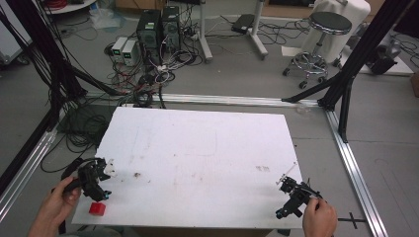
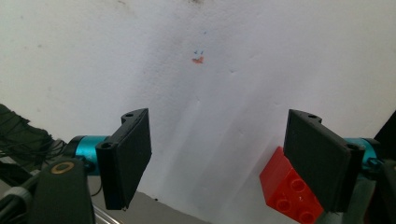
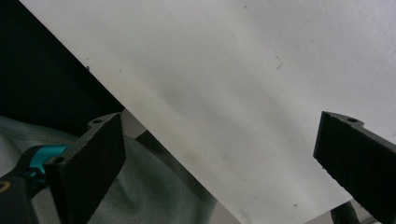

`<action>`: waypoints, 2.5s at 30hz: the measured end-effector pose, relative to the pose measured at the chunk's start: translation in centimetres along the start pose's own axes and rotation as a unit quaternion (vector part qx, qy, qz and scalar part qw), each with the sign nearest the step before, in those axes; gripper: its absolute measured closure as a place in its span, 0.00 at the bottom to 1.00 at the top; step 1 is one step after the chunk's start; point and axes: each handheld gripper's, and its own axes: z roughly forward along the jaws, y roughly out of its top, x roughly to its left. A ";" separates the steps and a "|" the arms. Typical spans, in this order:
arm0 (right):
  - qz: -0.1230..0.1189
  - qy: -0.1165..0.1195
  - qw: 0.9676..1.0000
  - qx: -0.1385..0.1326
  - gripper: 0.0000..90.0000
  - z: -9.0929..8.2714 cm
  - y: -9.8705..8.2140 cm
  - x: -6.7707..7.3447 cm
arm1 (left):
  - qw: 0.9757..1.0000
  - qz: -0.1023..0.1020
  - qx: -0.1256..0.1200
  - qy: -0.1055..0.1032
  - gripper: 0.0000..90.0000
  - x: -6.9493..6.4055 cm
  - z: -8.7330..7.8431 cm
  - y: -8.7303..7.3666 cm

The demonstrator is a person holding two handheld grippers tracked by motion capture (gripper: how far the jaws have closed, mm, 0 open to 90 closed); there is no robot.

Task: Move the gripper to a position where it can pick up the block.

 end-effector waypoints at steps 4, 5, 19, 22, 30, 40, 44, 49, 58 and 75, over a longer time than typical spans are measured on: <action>-0.001 0.001 1.000 0.002 0.02 0.0 0.1 0.0 | 1.000 0.013 -0.001 -0.002 0.26 -0.1 0.1 -0.5; -0.001 0.001 1.000 0.003 0.02 0.0 0.1 0.0 | 1.000 0.016 -0.002 -0.003 0.26 -0.1 0.2 -0.7; 0.001 0.003 1.000 0.005 0.02 0.2 0.1 0.0 | 0.991 0.124 -0.005 -0.048 0.26 -1.4 0.2 -1.9; 0.002 0.003 1.000 0.005 0.02 0.2 0.1 0.0 | 0.989 0.142 -0.005 -0.048 0.26 -1.6 0.4 -2.0; 0.004 0.004 1.000 0.007 0.02 0.3 0.0 -0.1 | 0.984 0.166 0.003 -0.063 0.26 -1.9 0.9 -2.7; 0.003 0.002 1.000 0.010 0.02 0.5 0.2 0.0 | 0.979 0.193 0.005 -0.071 0.26 -2.6 1.0 -3.5; 0.004 0.003 1.000 0.011 0.02 0.5 0.2 0.0 | 0.979 0.193 0.000 -0.069 0.26 -2.8 1.2 -4.0; 0.001 0.003 1.000 0.012 0.02 0.5 0.3 0.0 | 0.976 0.203 0.008 -0.075 0.26 -3.2 1.7 -4.3; 0.003 0.002 1.000 0.012 0.02 0.6 0.3 0.0 | 0.973 0.219 0.006 -0.074 0.26 -3.5 2.3 -4.6; 0.003 0.002 1.000 0.012 0.02 0.6 0.2 -0.1 | 0.966 0.242 0.022 -0.084 0.26 -4.0 3.4 -4.3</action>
